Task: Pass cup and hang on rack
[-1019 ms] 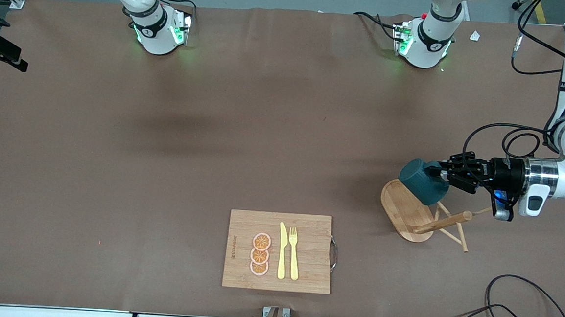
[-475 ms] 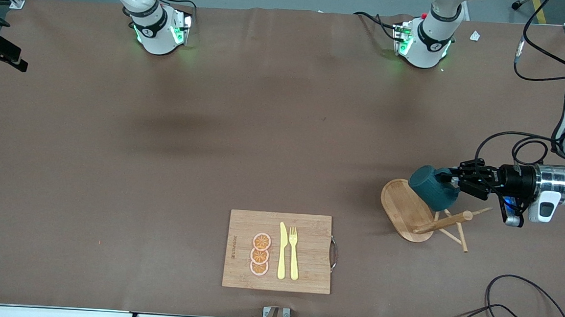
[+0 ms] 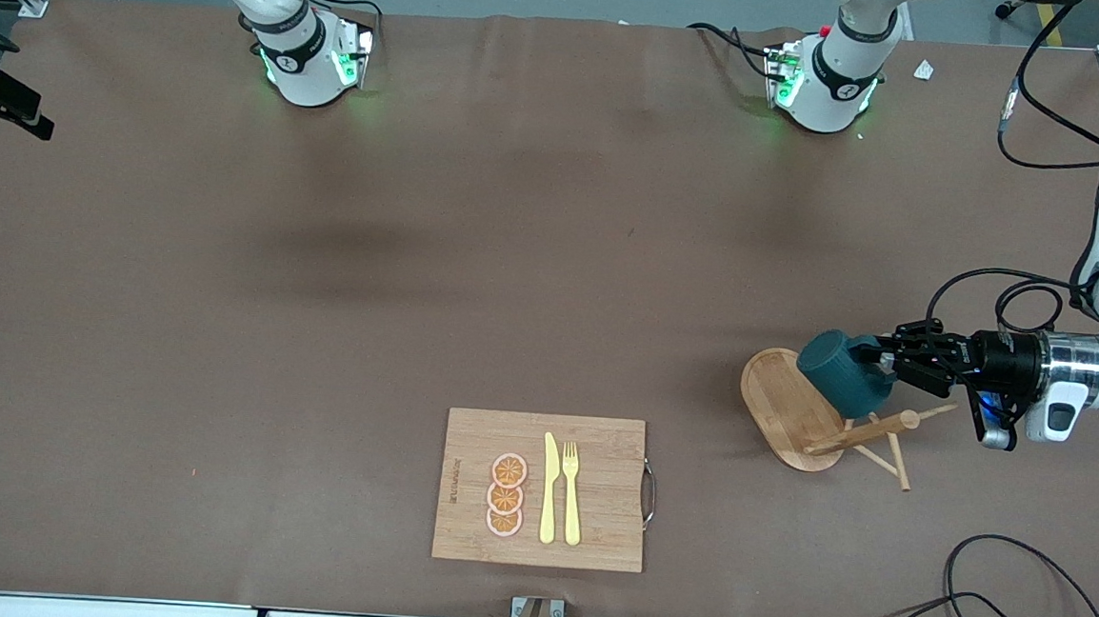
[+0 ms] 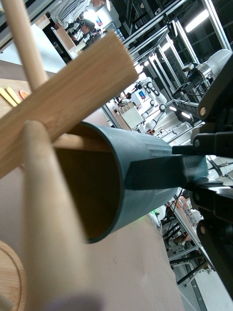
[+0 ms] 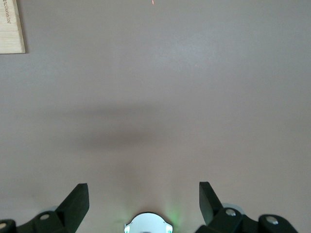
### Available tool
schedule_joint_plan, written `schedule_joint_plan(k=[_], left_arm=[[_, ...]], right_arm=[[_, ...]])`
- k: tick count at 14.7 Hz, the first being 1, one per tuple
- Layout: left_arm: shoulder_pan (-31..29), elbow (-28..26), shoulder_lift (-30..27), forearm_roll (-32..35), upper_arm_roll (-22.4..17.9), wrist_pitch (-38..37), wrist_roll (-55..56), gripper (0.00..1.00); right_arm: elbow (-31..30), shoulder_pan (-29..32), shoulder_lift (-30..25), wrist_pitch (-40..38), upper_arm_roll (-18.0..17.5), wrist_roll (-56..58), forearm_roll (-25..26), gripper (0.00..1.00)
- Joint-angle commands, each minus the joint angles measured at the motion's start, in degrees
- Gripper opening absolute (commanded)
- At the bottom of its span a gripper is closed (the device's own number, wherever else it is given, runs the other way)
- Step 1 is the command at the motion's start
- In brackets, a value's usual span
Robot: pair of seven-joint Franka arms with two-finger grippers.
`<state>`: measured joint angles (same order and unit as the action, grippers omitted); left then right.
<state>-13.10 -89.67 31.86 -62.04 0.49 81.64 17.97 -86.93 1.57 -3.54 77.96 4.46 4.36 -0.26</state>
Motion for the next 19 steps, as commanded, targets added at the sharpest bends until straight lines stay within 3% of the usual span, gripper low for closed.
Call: schedule_joint_plan(k=[1, 4, 6, 7, 8, 12, 15, 17, 19], left_arm=[[-1.0, 2.5, 1.4, -1.2, 0.2, -1.4, -0.5, 0.13], [-1.0, 2.8, 1.5, -1.2, 0.2, -1.4, -0.7, 0.37], [-1.0, 3.0, 1.4, -1.5, 0.2, -1.4, -0.7, 0.67], [-1.0, 3.1, 1.3, -1.9, 0.2, -1.4, -0.3, 0.92], [-1.0, 3.4, 0.9, -1.8, 0.2, -1.4, 0.6, 1.0], [-0.7, 9.8, -0.6, -0.5, -0.1, -1.4, 9.3, 1.0], [0.0, 11.2, -2.8, 5.0, 0.3, -1.4, 12.0, 1.0], [1.3, 15.5, -3.5, 14.4, 0.7, -1.4, 11.7, 1.0], [2.0, 16.6, -5.3, 23.5, 3.5, -1.5, 11.3, 1.0]], right_arm=[[-1.3, -0.1, -1.5, 0.5, -0.2, 0.7, 0.7, 1.0], [-1.3, 0.0, -1.5, 0.5, -0.2, 0.7, 0.7, 1.0], [-1.3, -0.1, -1.5, 0.5, -0.2, 0.7, 0.7, 1.0], [-1.3, -0.1, -1.5, 0.5, -0.2, 0.7, 0.7, 1.0], [-1.3, 0.0, -1.5, 0.4, -0.2, 0.7, 0.7, 1.0], [-1.0, -0.2, -1.5, 0.3, -0.4, 0.7, 0.7, 1.0], [-1.0, 0.0, -1.5, 0.4, -0.6, 0.7, 0.8, 1.0], [-1.0, 0.1, -1.5, 0.4, -0.6, 0.7, 0.8, 1.0], [-1.0, 0.1, -1.5, 0.4, -0.6, 0.7, 1.0, 1.0]])
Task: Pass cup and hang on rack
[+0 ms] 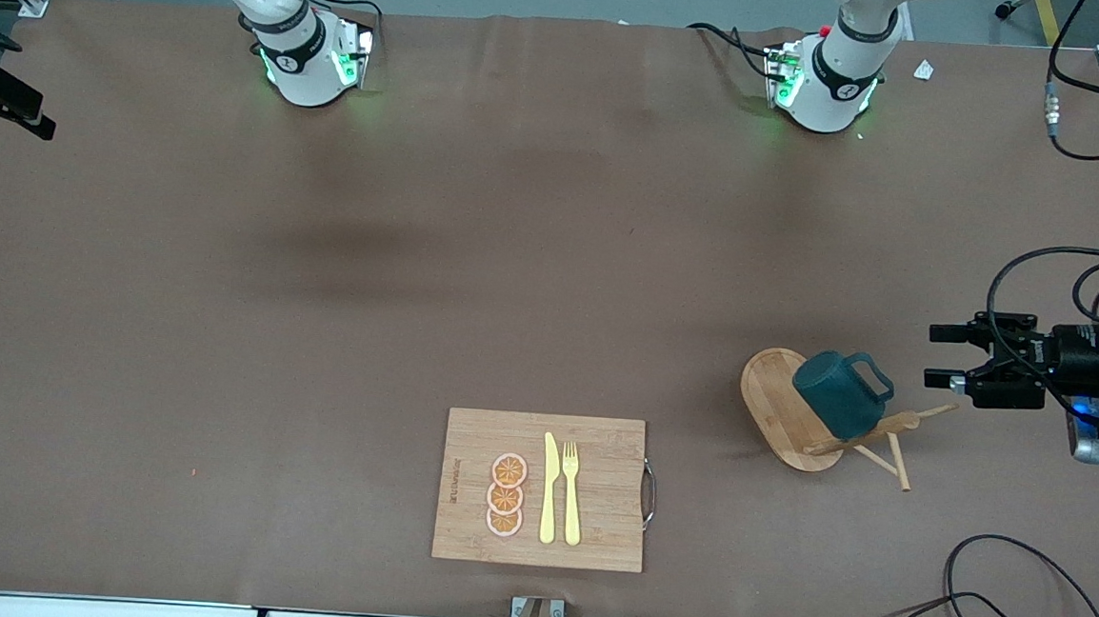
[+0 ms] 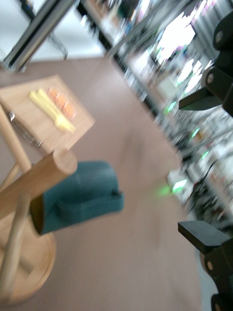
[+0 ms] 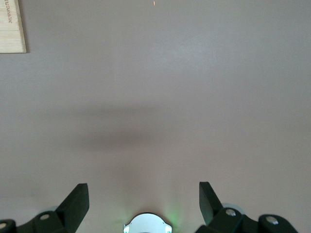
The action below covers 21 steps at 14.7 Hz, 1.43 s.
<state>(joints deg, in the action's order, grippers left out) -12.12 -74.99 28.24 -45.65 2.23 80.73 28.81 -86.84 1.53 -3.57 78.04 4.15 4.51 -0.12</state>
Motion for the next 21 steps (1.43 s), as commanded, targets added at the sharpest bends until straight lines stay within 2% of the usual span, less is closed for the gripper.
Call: schedule_joint_plan(k=[1, 5, 9, 15, 21], left_arm=[[1.1, 2.2, -2.6, 11.2, 3.1, -0.5, 0.0, 1.0], [1.1, 4.1, -5.6, 27.0, 7.0, 0.2, -8.1, 1.0], [2.7, 4.1, -9.3, 41.6, 7.8, 3.2, -19.6, 1.0], [3.1, 4.0, -12.8, 44.2, 8.2, 4.9, -26.0, 1.0], [8.0, 2.7, -15.5, 44.3, 7.3, 4.9, -25.0, 1.0]], right_arm=[[-1.1, 0.1, -1.4, 0.5, -0.3, 0.6, 1.2, 1.0], [-1.1, 0.0, -1.4, 0.5, -0.3, 0.5, 1.3, 1.0], [-1.1, -0.1, -1.4, 0.5, -0.3, 0.5, 1.3, 1.0], [-1.1, -0.2, -1.4, 0.6, -0.3, 0.5, 1.3, 1.0], [-1.1, -0.3, -1.4, 1.0, -0.2, 0.4, 1.3, 1.0]])
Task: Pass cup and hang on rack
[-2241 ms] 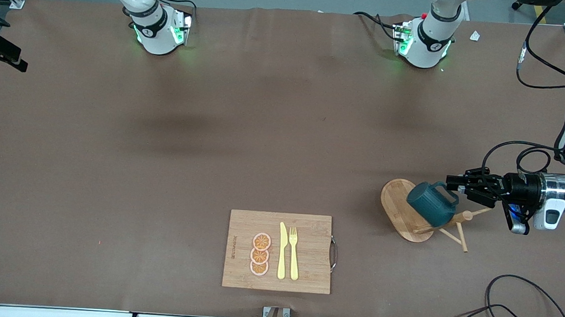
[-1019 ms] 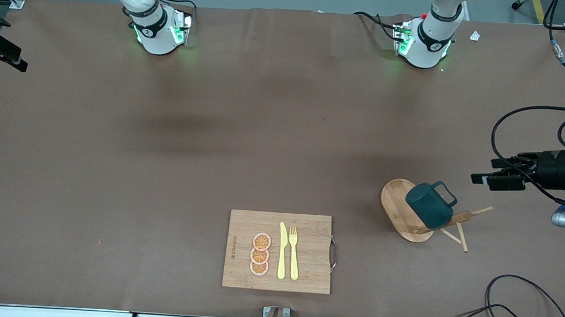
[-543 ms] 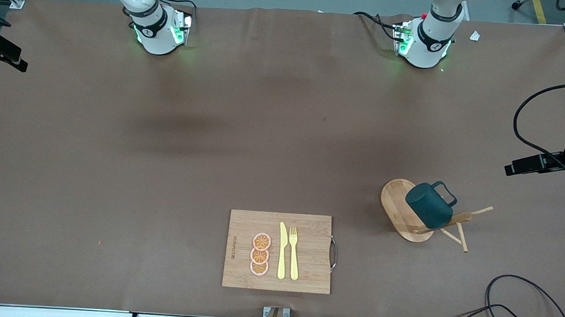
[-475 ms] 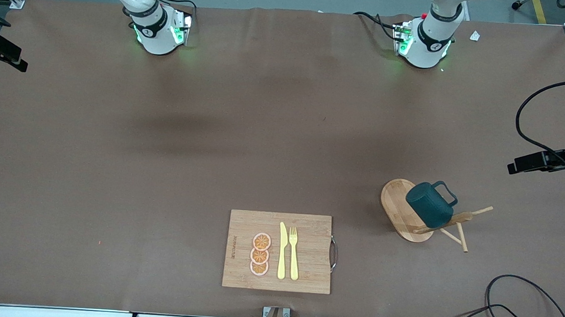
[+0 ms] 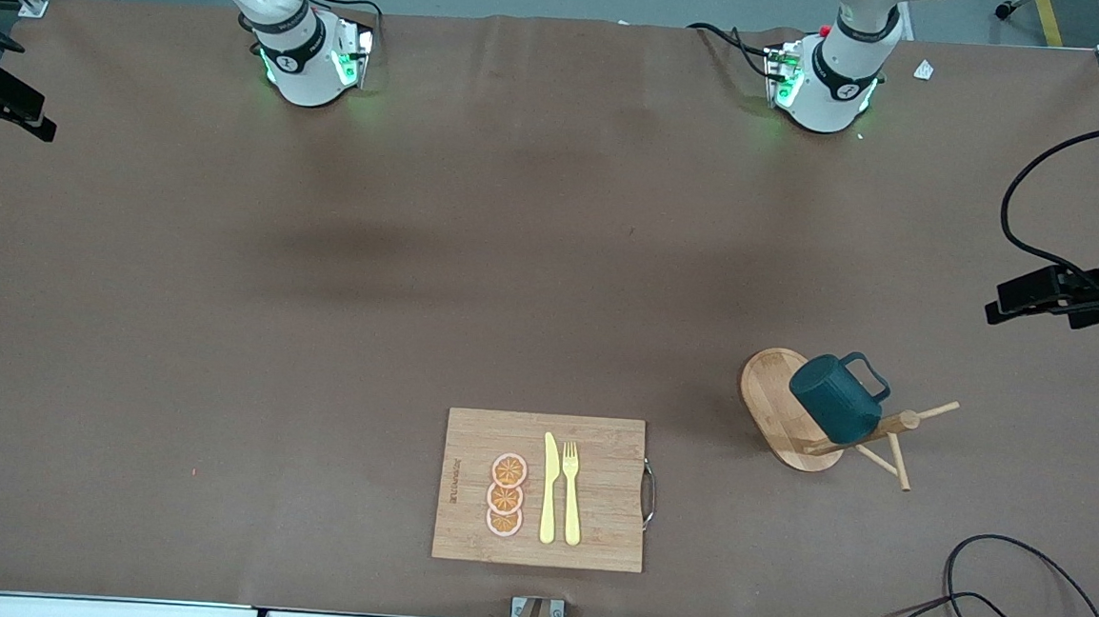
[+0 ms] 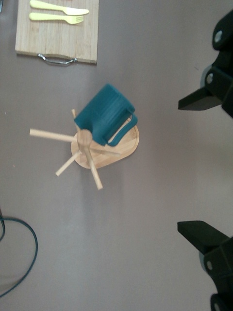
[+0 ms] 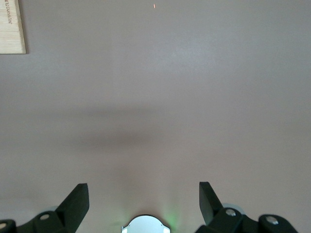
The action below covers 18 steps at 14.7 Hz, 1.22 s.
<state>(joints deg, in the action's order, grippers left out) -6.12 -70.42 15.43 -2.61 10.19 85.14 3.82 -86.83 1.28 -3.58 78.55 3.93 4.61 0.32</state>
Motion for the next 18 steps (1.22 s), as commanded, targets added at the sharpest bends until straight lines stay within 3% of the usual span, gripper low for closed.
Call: schedule_joint_plan(k=[1, 10, 15, 18], left_arm=[[2.8, -2.4, -3.8, 1.6, -0.8, 0.5, 0.1, 1.0], [5.0, -14.4, -12.6, 3.4, -1.1, 5.0, 3.1, 1.0], [5.1, -25.1, -19.9, 3.1, -2.0, 11.5, 3.0, 1.0], [5.2, -25.4, -20.4, 3.2, -2.0, 12.1, 3.5, 1.0]], right_arm=[[-1.2, 0.1, -1.4, 0.4, 0.0, 0.3, 0.8, 1.0], [-1.4, 0.1, -1.4, 0.5, 0.2, 0.3, 0.8, 1.0], [-1.4, 0.2, -1.4, 0.6, 0.3, 0.1, 0.6, 1.0], [-1.7, 0.2, -1.3, 0.9, 0.4, -0.2, 0.2, 1.0]])
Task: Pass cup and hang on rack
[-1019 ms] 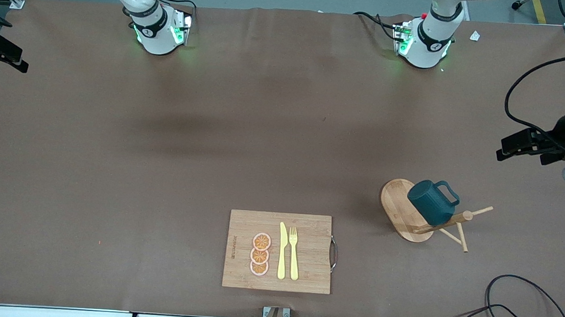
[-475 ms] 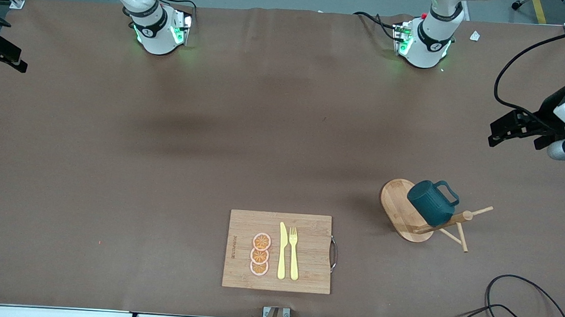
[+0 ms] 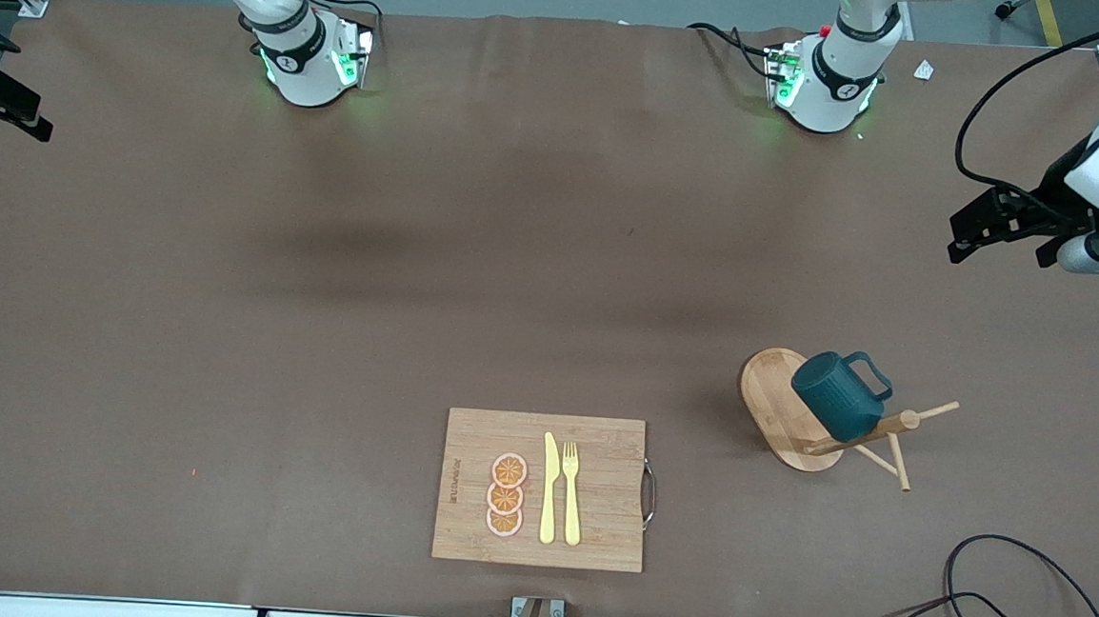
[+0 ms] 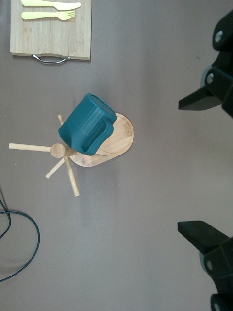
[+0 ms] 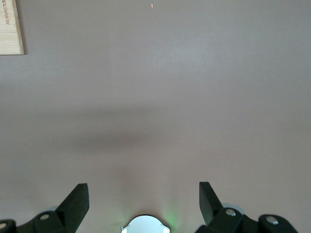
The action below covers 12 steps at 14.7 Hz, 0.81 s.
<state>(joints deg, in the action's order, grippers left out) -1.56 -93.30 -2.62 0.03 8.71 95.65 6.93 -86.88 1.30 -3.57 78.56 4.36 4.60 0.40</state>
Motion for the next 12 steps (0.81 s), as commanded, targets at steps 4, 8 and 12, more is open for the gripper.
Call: schedule_joint_plan(k=[4, 8, 12], left_arm=[[0.9, -2.4, -2.2, 0.8, -0.4, 1.6, 0.9, 1.0], [2.2, -2.4, -2.3, 0.8, -1.1, 1.6, 1.0, 1.0], [2.4, -1.5, -1.4, 0.8, -1.6, 1.6, 0.4, 1.0]], right_arm=[[-1.7, 0.3, -1.3, 0.9, -0.1, -0.3, 0.0, 1.0], [-1.7, 1.1, -1.3, 0.6, 0.0, -0.5, -0.8, 1.0], [-1.8, 0.8, -1.3, 0.4, -0.1, -0.4, -1.2, 1.0]])
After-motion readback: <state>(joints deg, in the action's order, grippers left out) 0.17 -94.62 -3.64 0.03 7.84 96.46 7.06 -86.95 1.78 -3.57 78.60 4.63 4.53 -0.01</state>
